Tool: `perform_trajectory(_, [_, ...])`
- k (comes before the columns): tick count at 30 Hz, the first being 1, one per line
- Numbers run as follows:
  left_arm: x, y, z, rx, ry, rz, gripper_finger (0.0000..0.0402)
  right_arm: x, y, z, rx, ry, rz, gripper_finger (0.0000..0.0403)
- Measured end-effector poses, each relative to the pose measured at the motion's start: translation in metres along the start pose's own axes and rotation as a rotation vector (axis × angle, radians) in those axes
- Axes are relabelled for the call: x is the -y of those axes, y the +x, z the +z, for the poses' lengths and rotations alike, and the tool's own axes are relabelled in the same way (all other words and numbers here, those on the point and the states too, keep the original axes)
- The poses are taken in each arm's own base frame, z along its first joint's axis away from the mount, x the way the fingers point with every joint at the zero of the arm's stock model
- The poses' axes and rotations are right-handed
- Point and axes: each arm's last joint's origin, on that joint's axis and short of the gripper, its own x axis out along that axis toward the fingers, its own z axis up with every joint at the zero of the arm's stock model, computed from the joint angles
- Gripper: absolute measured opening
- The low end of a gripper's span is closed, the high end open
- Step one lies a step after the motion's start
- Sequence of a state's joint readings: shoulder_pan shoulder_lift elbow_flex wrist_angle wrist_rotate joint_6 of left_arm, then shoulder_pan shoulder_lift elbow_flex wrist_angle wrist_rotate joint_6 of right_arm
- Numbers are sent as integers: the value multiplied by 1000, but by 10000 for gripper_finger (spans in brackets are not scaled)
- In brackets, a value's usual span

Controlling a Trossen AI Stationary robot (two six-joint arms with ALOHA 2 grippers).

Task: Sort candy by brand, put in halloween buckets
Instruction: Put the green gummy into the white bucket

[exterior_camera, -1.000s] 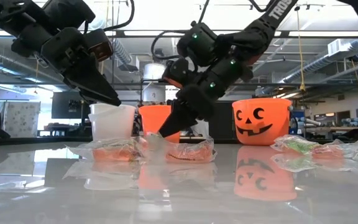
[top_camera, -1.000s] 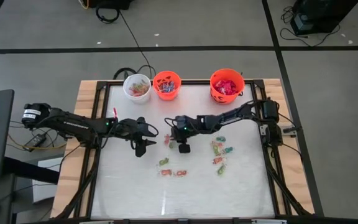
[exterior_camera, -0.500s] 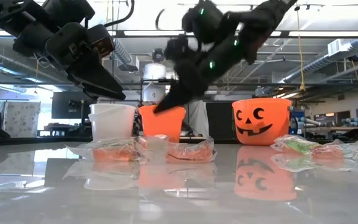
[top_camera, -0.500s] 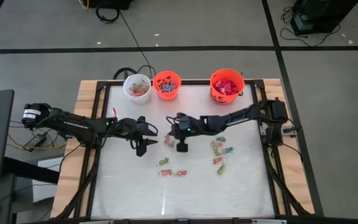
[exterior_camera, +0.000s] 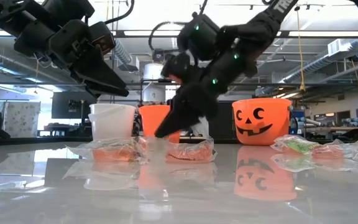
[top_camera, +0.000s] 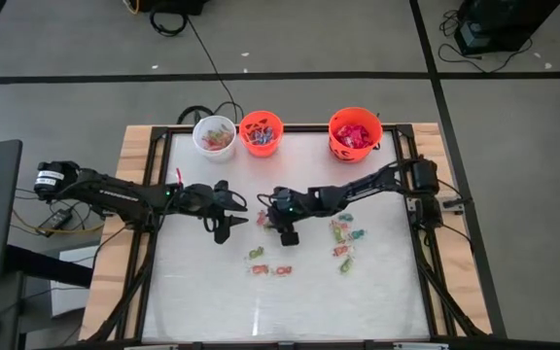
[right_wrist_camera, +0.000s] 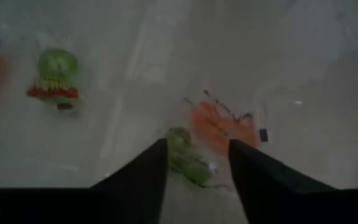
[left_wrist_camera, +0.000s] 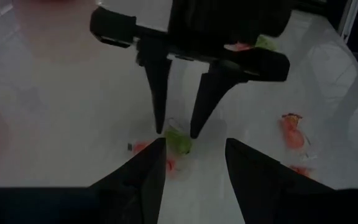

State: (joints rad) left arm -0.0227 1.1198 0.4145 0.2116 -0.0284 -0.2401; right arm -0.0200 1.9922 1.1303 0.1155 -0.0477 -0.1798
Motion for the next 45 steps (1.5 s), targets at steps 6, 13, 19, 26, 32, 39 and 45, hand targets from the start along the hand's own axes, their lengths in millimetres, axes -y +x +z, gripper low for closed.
perform_trajectory(6, [0,0,0,0,16,-1,173,-2,0,-7,-66,28,43,221])
perform_trajectory(13, [0,0,-1,-12,48,-17,173,2,0,-10,-93,34,7,65])
perform_trajectory(19, [1,0,1,7,27,-22,173,6,-13,11,44,50,-55,18])
perform_trajectory(26, [1,0,6,63,23,-11,173,7,-39,40,202,-2,-178,9])
perform_trajectory(32, [1,-1,15,167,62,52,177,9,-47,48,253,-18,-208,8])
perform_trajectory(39, [-1,-2,18,210,91,118,188,10,-48,51,274,-32,-240,8])
perform_trajectory(45, [-2,-3,21,243,101,184,179,11,-50,54,312,-39,-259,8])
